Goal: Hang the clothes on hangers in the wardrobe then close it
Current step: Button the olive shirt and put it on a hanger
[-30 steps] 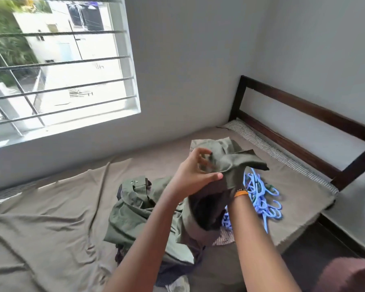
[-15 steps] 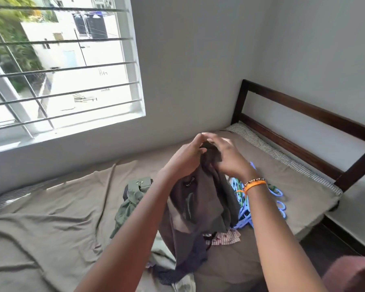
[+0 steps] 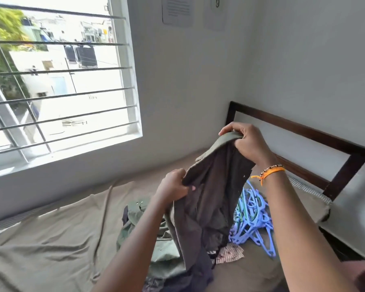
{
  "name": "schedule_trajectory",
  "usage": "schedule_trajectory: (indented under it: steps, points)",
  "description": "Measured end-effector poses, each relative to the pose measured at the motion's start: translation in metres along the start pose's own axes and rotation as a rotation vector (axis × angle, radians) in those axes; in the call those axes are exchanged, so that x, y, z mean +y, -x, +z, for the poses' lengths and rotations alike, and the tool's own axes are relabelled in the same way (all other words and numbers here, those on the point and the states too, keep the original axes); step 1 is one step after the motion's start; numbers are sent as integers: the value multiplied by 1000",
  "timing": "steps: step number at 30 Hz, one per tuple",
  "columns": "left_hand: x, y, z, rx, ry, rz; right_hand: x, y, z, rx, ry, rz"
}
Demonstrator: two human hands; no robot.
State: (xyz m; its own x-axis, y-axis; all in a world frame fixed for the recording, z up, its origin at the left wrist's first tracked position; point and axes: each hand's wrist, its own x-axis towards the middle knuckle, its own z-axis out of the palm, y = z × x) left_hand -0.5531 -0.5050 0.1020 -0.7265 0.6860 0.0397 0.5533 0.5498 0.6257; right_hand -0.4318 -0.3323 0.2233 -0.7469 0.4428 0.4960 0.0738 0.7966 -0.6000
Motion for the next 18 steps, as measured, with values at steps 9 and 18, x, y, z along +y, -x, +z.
schedule_trajectory:
  steps: [9, 18]
  points:
    - [49, 1, -46, 460, 194, 189, 23, 22, 19, -262, 614, 201]
    - [61, 3, -116, 382, -62, -250, 19, 11, 29, 48, 30, 622]
